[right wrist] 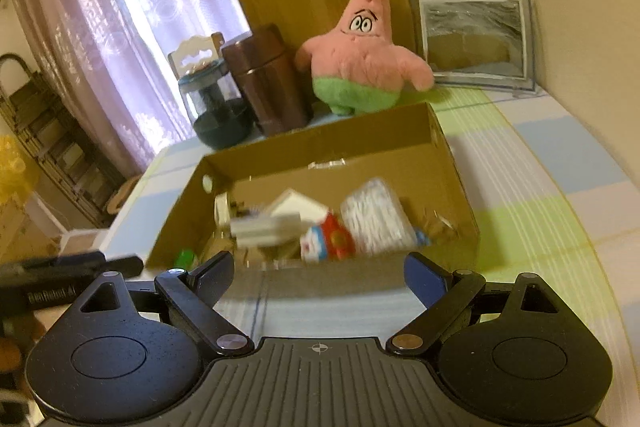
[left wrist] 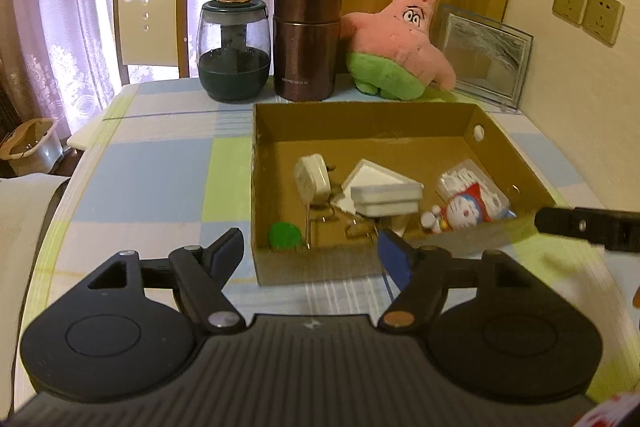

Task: Organize rigid objects
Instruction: 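Withdraw both tools from the box toward the white remote and brass clip, then move the left tool over the brass hair clip while the right approaches the white remote, then close the left gripper on the brass hair clip while the right grasps the white remote, then lift the brass clip and white remote in both grippers toward the cardboard box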

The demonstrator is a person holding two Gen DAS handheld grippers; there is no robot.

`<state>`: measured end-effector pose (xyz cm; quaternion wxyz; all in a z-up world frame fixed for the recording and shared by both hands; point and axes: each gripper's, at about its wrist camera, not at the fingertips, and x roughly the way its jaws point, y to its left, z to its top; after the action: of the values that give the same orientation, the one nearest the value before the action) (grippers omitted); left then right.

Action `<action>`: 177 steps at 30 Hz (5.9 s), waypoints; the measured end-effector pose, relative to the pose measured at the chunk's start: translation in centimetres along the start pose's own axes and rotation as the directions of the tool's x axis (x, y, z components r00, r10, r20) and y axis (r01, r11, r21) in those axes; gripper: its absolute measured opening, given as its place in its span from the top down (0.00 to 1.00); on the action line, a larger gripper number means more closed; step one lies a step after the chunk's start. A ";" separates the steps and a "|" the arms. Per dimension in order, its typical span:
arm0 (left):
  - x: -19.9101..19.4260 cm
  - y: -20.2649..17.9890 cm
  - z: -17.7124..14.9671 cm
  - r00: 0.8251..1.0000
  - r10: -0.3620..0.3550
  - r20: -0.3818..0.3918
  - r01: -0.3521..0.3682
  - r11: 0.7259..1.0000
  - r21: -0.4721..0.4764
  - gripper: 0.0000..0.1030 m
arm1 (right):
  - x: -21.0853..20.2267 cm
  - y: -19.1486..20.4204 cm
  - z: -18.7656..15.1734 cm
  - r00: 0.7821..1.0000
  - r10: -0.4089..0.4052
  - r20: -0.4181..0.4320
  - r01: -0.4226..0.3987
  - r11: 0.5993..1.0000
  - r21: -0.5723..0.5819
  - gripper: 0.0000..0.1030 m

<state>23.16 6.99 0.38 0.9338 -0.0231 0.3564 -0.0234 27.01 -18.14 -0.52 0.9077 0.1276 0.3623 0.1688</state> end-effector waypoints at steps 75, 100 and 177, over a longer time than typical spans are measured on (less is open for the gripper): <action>-7.9 0.2 -11.7 0.992 -0.026 -0.124 0.050 0.980 0.194 0.24 | -1.9 3.8 -9.9 0.937 0.175 -0.304 -0.337 0.691 -0.640 0.13; -0.4 4.7 -8.8 0.952 -0.206 -0.228 0.300 0.776 0.555 0.30 | 8.0 6.8 -8.5 0.844 0.164 -0.511 -0.522 0.476 -0.708 0.29; 0.7 1.6 -11.4 0.990 -0.084 -0.115 0.107 0.971 0.212 0.75 | 2.2 2.8 -12.5 0.984 -0.006 -0.177 -0.069 0.910 -0.410 0.59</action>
<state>16.13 8.23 -8.72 0.9083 0.0634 0.3990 -0.1083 19.15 -13.30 -9.67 0.8759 -0.0773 0.3942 0.2671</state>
